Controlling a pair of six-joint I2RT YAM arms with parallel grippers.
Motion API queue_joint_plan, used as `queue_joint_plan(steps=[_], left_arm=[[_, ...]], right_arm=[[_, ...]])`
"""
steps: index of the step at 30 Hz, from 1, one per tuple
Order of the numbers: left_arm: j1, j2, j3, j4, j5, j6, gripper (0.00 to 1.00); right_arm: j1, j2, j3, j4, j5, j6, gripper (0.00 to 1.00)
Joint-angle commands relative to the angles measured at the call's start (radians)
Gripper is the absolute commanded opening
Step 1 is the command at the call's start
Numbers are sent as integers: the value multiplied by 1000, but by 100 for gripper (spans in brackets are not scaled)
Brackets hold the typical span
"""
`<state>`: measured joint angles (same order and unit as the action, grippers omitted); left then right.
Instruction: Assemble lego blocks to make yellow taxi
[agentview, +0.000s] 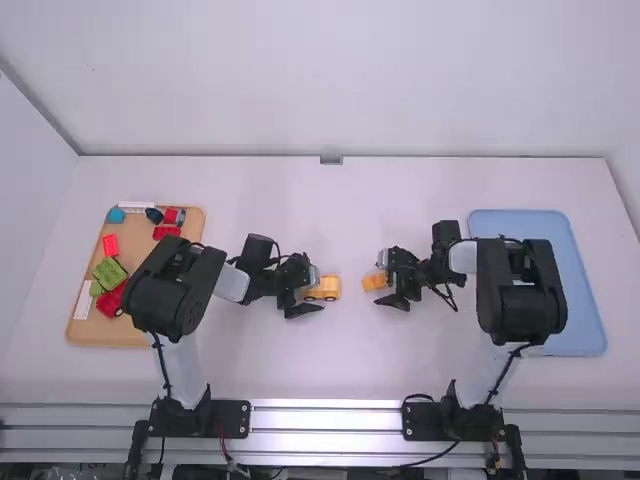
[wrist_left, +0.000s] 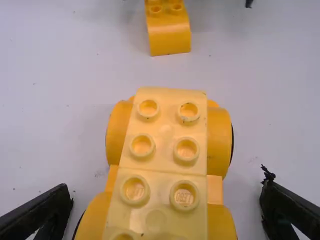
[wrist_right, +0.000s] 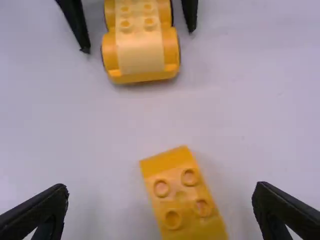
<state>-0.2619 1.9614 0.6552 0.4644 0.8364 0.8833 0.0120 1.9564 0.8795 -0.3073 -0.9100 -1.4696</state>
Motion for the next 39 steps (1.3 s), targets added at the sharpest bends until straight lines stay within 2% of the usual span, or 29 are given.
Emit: queue_joint_plan(steps=[1,3,5,9,13,14,20,25,28,33,37,39], left_arm=[[-1,16,-8,-3,13,-3,99],[-1,16,-8,-2,12,-4,99],[-6,16,-8,-4,12,-4,99],[-5,16,-8,-3,13,-4,99],[-4,16,-8,6,13,-4,99],[0,16,-8,8,13,-4,99],[-8,16,-8,11,14,-4,99],[-8,16,-8,-2,13,-4,99],[-3,16,-8,-7,13,-3,99],[-2,16,-8,-7,13,-4,99],[-10,16,-8,-7,19,-4,98],[-5,16,-8,-6,66,-3,92]], right_arm=[[-3,60,58,-19,-47,-49,96],[-5,92,84,-40,-66,-76,91],[-8,127,114,-89,-81,-156,76],[-32,163,131,-152,-80,-283,65],[-40,165,118,-143,-79,-285,59],[-40,165,117,-144,-76,-285,55],[-16,165,115,-142,-55,-282,55],[10,165,115,-130,-5,-257,42],[6,165,114,-95,-3,-187,37],[6,164,117,-103,-32,-180,33],[6,153,163,-192,-66,-179,33],[15,129,220,-299,-74,-180,33]])
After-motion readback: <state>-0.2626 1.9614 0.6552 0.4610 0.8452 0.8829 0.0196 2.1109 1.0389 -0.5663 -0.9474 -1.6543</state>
